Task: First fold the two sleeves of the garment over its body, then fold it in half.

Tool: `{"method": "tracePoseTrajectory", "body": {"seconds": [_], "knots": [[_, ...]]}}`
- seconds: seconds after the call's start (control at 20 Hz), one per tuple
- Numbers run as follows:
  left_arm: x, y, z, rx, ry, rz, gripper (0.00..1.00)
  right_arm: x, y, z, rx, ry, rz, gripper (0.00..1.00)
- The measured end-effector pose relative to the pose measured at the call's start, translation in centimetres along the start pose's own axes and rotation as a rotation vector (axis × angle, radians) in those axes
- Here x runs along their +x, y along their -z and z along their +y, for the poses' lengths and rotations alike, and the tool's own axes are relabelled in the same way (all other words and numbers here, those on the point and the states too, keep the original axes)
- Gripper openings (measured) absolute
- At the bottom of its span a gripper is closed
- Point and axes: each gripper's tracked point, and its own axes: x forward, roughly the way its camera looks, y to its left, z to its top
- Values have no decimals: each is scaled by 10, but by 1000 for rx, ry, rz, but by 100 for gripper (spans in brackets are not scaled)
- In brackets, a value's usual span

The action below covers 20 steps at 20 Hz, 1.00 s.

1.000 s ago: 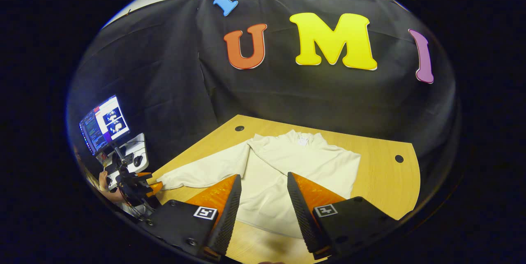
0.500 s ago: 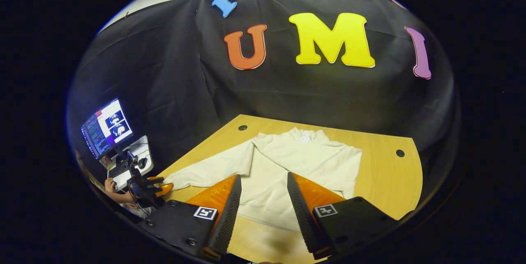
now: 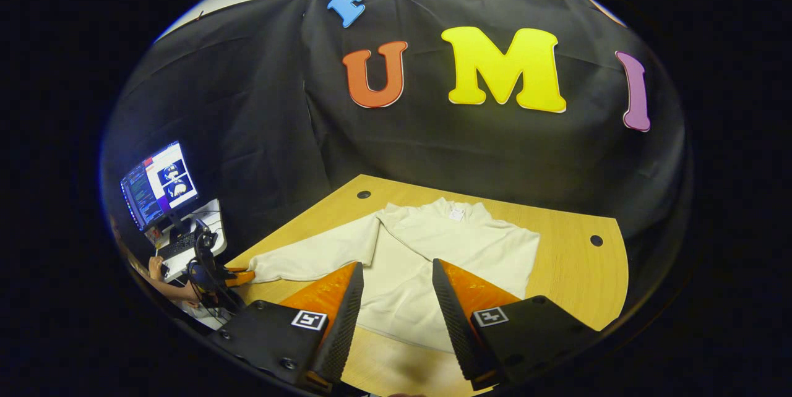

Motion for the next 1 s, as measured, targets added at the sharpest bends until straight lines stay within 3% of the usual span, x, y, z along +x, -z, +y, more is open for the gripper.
{"method": "tracePoseTrajectory", "body": {"seconds": [0.1,0.2,0.3,0.5,0.55,0.6,0.7,0.8,0.9,0.95,1.0], "knots": [[0,-3,-8,-10,37,19,4,-5,6,-13,21,12,3,70],[-6,-12,-21,-34,74,25,3,-8,5,-18,59,16,-1,66],[-17,-34,-33,-48,93,-11,3,-11,3,-28,84,27,-16,71],[-34,-89,-65,-54,143,-87,3,-24,0,-51,113,48,-45,71],[-36,-102,-74,-49,156,-101,3,-29,-1,-56,127,51,-52,66],[-35,-116,-86,-48,177,-111,3,-33,-2,-63,146,69,-55,71],[-38,-144,-122,-41,252,-130,3,-44,-13,-72,192,79,-88,66],[-38,-177,-158,-3,306,-168,3,-60,-22,-81,209,93,-132,73],[-36,-202,-194,33,362,-189,3,-77,-31,-96,213,122,-174,72],[-34,-216,-213,52,389,-203,3,-87,-37,-103,220,137,-194,67],[-31,-230,-231,71,419,-214,3,-97,-43,-109,221,155,-216,72]]}}
